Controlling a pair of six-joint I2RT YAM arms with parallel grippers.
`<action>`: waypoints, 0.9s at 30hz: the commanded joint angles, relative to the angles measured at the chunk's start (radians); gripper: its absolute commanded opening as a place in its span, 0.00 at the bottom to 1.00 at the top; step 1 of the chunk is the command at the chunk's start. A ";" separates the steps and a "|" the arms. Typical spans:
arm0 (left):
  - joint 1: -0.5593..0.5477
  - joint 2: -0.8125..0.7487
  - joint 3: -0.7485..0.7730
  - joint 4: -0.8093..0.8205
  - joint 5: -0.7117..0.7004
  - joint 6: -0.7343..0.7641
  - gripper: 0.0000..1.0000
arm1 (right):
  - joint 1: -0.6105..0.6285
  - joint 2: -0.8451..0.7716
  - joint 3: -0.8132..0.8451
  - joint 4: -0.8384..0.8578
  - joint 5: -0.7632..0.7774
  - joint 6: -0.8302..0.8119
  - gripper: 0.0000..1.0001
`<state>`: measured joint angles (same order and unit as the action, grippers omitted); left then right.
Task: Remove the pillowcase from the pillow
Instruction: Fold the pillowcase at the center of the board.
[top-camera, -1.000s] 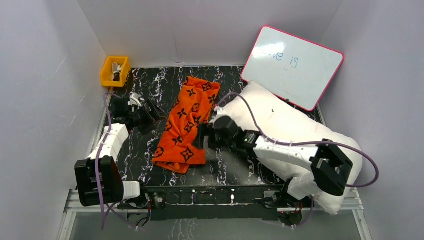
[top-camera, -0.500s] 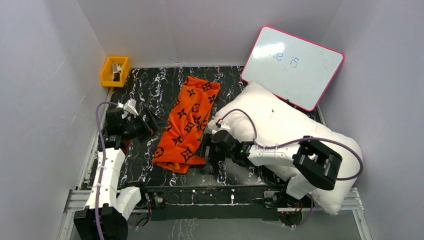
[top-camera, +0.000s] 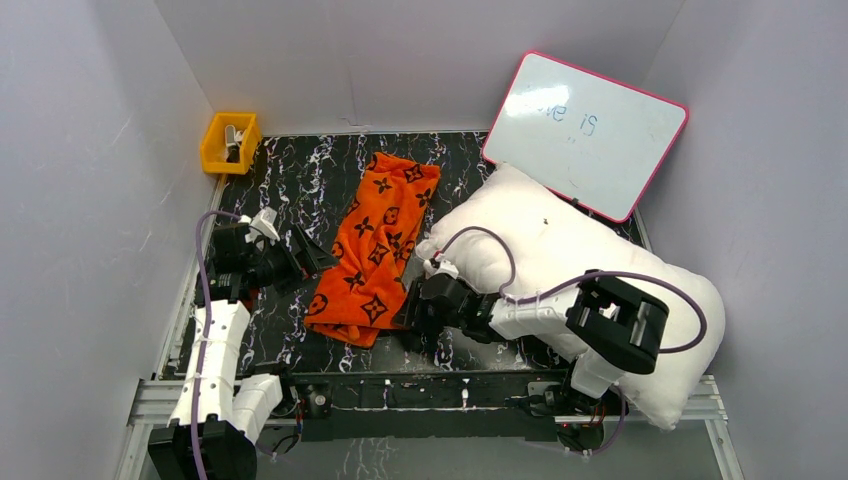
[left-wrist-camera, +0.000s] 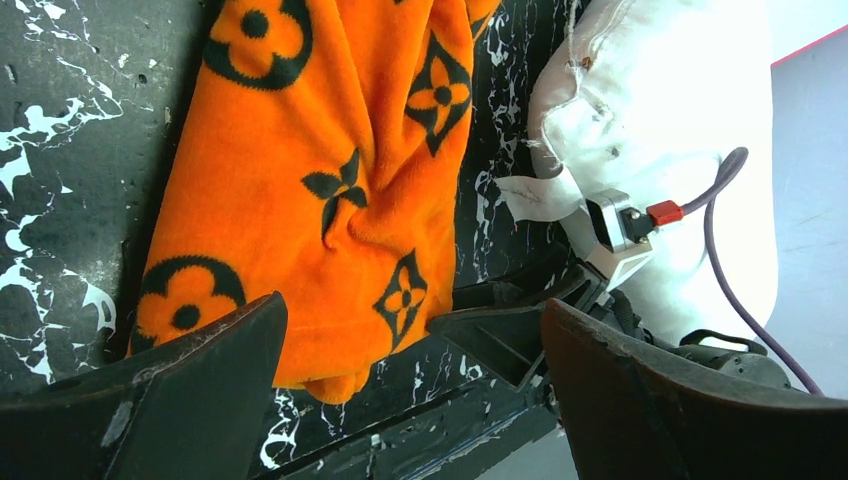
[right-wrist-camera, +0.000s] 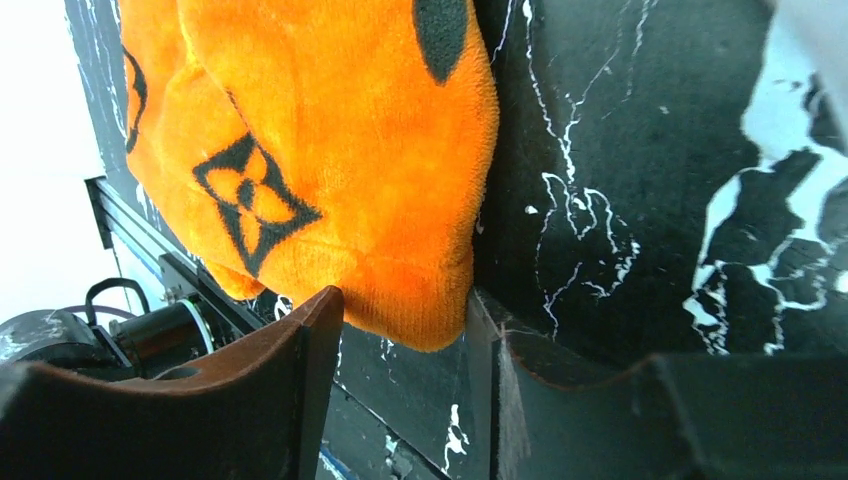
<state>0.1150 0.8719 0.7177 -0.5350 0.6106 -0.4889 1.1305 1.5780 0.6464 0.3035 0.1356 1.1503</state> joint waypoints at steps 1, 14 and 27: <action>0.001 -0.008 0.041 -0.039 0.011 0.029 0.98 | 0.028 0.063 0.029 0.076 0.005 0.036 0.53; -0.014 -0.032 0.040 -0.026 0.165 0.100 0.98 | 0.041 0.013 0.186 -0.032 0.039 -0.100 0.00; -0.101 -0.066 0.147 -0.050 0.341 0.246 0.94 | 0.044 0.098 0.728 -0.232 0.015 -0.298 0.00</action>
<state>0.0277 0.8333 0.8116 -0.5686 0.8204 -0.2970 1.1667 1.6150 1.2381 0.0738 0.1650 0.9283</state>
